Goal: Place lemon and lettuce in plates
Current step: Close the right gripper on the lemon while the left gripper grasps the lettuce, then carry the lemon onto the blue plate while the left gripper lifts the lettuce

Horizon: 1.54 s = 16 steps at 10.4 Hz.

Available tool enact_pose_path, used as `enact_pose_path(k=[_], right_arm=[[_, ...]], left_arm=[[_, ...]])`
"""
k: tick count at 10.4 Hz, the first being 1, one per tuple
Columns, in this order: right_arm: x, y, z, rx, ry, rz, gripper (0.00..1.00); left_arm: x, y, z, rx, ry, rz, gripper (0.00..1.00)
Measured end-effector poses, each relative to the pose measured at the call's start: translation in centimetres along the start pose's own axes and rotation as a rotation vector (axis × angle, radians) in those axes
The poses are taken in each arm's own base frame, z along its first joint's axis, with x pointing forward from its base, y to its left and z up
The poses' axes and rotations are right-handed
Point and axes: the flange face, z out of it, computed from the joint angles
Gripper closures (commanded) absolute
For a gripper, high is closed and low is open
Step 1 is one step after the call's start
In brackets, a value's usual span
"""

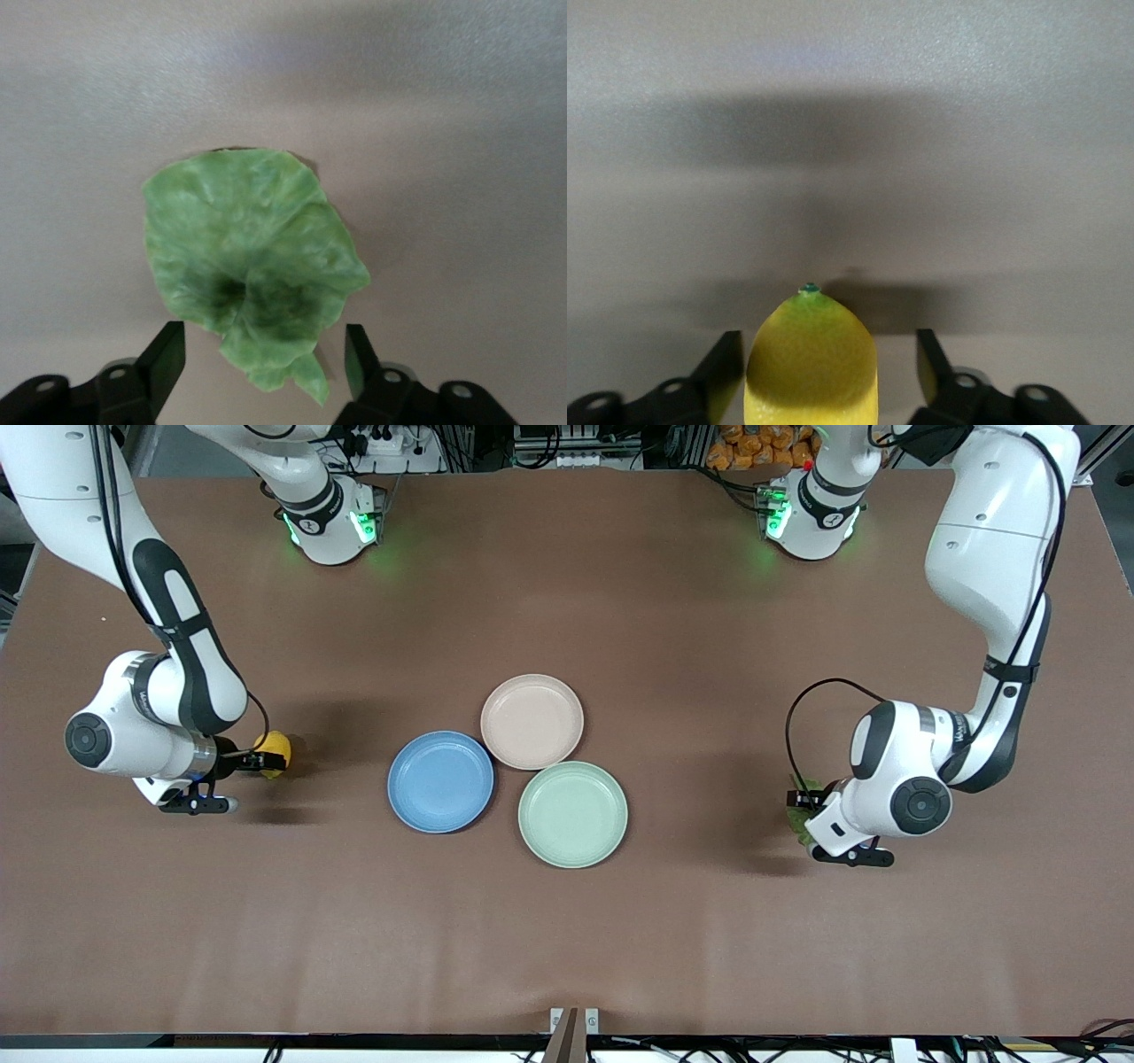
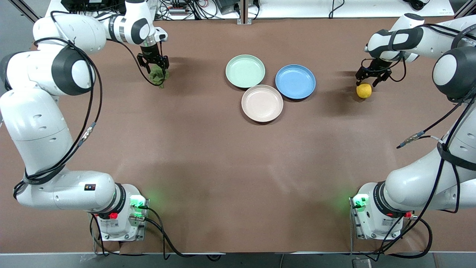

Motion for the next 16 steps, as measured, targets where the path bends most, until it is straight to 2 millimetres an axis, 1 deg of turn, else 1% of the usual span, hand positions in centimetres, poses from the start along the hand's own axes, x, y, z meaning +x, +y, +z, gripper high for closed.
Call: enact_pose_path(k=[1,2,3,4,5,6,7,8,9,10,11,12,13,14,15,16], right_arm=[[0.0,0.0,-0.1,0.001,-0.002,-0.001,0.88],[0.1,-0.1,-0.2,0.002,-0.002,-0.001,0.95],[0.2,-0.1,-0.4,0.003,-0.006,-0.003,1.0],[0.4,-0.4,-1.0,0.008,-0.021,-0.007,1.0],[0.8,-0.9,-2.1,0.017,-0.043,-0.016,1.0],[1.5,-2.0,-3.8,0.026,-0.057,-0.031,1.0],[2.2,-3.9,-5.6,0.029,-0.062,-0.035,1.0],[2.7,-6.7,-7.0,0.023,-0.064,-0.018,1.0],[3.1,-11.0,-8.3,0.008,-0.063,0.012,1.0],[3.1,-15.4,-9.1,-0.007,-0.054,0.035,1.0],[2.6,-20.0,-9.3,-0.021,-0.042,0.057,1.0],[1.9,-24.3,-9.3,-0.034,-0.029,0.085,1.0],[1.2,-27.9,-9.1,-0.041,-0.012,0.107,1.0],[0.7,-30.6,-8.6,-0.043,0.011,0.112,1.0],[0.5,-32.3,-7.8,-0.041,0.033,0.105,1.0],[0.6,-33.3,-6.7,-0.04,0.041,0.095,1.0]], left_arm=[[0.1,0.1,0.4,0.001,-0.003,0.001,0.5],[0.1,0.1,0.6,0.004,-0.005,0.005,0.62],[0.1,0.2,0.7,0.008,-0.006,0.007,0.95],[0.1,0.1,0.8,0.012,-0.005,0.006,1.0],[0.2,-0.1,0.9,0.014,-0.003,0.004,1.0],[0.2,-0.3,0.9,0.016,-0.002,0.002,1.0],[0.3,-0.4,0.9,0.017,-0.001,0.001,1.0],[0.3,-0.3,0.9,0.017,0.0,0.002,1.0],[0.3,-0.3,0.9,0.017,0.001,0.003,1.0],[0.3,-0.2,0.8,0.018,0.004,0.003,1.0],[0.4,-0.1,0.5,0.018,0.011,0.005,1.0],[0.6,0.2,-0.2,0.019,0.024,0.009,1.0],[0.7,0.6,-1.3,0.021,0.043,0.014,1.0],[0.6,1.1,-2.7,0.029,0.059,0.019,1.0],[0.2,1.5,-4.3,0.045,0.067,0.025,1.0],[-0.4,2.7,-5.9,0.043,0.065,0.032,1.0]])
